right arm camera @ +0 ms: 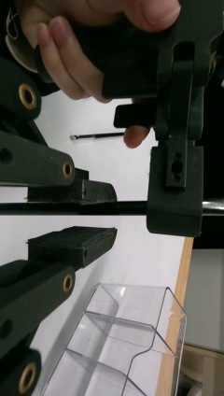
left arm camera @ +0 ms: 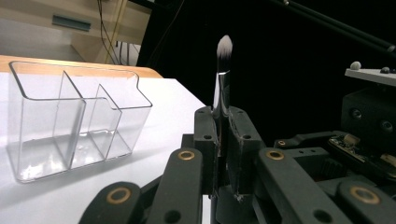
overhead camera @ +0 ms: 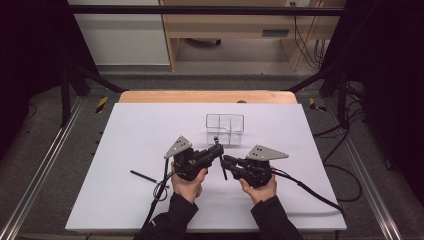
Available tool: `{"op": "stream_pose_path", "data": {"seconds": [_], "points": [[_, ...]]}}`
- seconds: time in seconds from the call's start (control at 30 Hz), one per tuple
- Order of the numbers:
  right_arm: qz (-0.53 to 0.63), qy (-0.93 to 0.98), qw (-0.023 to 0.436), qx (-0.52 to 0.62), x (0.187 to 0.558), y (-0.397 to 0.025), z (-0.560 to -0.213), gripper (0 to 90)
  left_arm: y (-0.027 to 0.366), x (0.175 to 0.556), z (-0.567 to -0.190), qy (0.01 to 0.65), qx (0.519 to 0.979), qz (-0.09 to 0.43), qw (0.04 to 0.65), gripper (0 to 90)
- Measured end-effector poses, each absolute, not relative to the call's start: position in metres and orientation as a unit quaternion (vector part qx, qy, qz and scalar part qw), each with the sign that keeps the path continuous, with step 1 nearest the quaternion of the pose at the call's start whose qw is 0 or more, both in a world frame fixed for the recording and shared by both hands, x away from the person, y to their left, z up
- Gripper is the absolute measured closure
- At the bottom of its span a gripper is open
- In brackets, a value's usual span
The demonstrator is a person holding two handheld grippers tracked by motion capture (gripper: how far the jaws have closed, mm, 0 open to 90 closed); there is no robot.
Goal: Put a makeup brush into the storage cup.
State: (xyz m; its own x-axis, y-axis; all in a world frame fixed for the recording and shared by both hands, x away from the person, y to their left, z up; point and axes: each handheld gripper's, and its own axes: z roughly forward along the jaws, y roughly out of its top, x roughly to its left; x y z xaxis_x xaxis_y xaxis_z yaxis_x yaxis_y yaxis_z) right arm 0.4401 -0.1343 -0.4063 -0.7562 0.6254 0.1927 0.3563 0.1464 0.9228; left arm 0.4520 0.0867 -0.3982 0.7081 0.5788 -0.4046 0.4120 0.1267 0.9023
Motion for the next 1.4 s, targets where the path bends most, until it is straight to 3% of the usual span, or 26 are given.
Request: {"op": "stream_pose_path", "data": {"seconds": [0.27, 0.47, 0.7, 1.07, 1.4], "points": [[0.563, 0.749, 0.114, 0.331, 0.441, -0.134, -0.407, 75.1, 0.080, 0.449, -0.400, 0.365, 0.673, 0.072, 0.639, 83.1], [0.560, 0.752, 0.112, 0.330, 0.441, -0.134, -0.407, 83.0, 0.074, 0.447, -0.401, 0.356, 0.686, 0.080, 0.629, 83.2], [0.557, 0.753, 0.108, 0.334, 0.441, -0.134, -0.407, 84.1, 0.074, 0.447, -0.400, 0.353, 0.692, 0.082, 0.624, 82.5], [0.555, 0.748, 0.121, 0.343, 0.443, -0.135, -0.406, 84.2, 0.093, 0.448, -0.388, 0.339, 0.698, 0.109, 0.621, 45.6], [0.553, 0.741, 0.142, 0.353, 0.448, -0.140, -0.401, 84.2, 0.128, 0.443, -0.378, 0.329, 0.714, 0.134, 0.603, 27.0]]}}
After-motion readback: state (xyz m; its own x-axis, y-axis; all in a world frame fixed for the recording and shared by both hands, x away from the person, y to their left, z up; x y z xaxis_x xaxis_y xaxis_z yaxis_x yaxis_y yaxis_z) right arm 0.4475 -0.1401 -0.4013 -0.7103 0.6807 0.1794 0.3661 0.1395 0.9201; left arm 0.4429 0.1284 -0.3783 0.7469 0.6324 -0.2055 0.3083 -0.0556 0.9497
